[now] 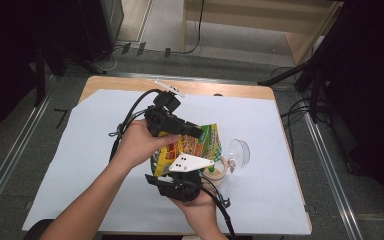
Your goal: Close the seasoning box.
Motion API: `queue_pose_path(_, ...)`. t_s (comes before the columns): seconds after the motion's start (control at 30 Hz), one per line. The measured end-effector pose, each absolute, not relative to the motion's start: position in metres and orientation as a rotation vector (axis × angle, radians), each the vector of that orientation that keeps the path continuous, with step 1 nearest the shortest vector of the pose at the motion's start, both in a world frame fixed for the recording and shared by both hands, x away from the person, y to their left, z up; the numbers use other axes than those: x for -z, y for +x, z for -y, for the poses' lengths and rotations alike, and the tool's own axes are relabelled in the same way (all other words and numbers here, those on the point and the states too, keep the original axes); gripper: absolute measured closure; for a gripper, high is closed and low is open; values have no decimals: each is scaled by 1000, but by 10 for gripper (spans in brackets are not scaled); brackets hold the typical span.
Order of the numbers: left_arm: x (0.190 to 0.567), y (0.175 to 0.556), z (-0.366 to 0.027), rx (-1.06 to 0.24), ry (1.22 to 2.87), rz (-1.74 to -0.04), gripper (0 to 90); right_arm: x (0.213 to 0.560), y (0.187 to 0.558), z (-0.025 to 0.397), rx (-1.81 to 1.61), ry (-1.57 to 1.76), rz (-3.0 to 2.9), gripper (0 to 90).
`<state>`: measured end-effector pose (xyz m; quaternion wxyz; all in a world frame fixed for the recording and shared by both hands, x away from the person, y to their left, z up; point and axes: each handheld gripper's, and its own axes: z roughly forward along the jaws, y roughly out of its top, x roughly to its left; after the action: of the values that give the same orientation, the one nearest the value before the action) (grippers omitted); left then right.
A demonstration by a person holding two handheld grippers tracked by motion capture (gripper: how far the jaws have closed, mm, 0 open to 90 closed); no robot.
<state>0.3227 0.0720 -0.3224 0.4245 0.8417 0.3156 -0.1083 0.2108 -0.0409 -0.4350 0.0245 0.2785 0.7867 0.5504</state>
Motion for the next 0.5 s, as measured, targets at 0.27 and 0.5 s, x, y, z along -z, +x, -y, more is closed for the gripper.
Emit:
queue_pose_path(0.27, 323, 323, -72, 273, 2104, -790, 739, 436, 211, 41, -1693, 864, -2438, 699)
queue_pose_path(0.5, 323, 321, -70, 264, 2109, -784, 739, 437, 212, 42, -1687, 859, -2438, 700)
